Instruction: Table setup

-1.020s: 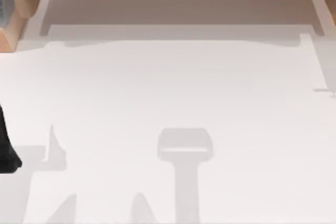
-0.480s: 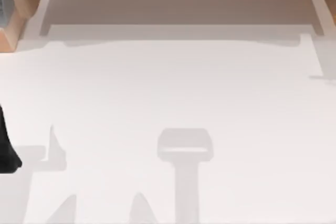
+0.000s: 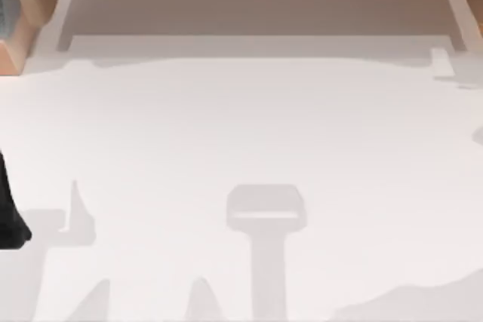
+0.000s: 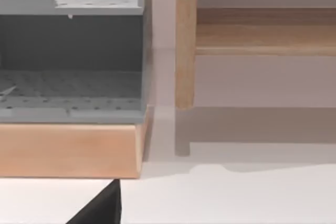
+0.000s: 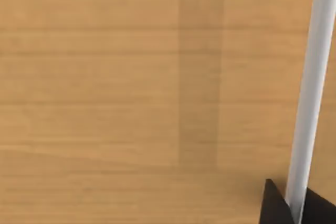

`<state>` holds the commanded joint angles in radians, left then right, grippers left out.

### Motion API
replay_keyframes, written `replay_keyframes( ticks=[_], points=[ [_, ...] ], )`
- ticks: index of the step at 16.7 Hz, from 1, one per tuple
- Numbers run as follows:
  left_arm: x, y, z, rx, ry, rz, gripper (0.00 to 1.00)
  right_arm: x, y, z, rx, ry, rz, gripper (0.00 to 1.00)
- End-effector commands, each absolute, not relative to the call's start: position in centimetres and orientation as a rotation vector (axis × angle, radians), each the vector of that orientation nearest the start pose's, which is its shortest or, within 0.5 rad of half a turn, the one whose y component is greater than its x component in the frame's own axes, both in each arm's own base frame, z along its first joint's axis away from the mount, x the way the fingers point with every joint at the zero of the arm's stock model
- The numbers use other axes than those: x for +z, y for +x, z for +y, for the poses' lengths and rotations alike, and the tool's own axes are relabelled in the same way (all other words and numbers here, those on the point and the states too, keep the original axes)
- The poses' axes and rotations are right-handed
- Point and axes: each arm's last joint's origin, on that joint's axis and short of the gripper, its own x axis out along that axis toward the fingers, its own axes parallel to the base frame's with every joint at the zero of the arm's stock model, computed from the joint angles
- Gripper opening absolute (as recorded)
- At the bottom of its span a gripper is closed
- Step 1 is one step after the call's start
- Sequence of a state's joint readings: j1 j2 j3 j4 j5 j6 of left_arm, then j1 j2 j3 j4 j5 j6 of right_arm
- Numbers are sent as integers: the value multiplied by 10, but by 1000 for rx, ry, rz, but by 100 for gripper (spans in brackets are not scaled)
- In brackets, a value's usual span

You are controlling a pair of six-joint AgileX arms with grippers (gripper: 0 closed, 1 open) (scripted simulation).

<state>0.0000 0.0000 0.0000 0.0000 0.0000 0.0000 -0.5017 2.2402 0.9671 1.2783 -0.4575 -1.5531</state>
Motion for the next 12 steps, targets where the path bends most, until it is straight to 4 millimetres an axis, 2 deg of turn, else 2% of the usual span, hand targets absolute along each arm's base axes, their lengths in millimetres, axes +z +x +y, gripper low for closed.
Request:
replay_keyframes(
  ticks=[6,12],
  points=[
    [160,106,-1,0,0,0,100,86,376,-183,-4,-1557,25,0],
    [160,106,-1,0,0,0,100,89,421,-186,-15,-1564,18,0]
  ],
)
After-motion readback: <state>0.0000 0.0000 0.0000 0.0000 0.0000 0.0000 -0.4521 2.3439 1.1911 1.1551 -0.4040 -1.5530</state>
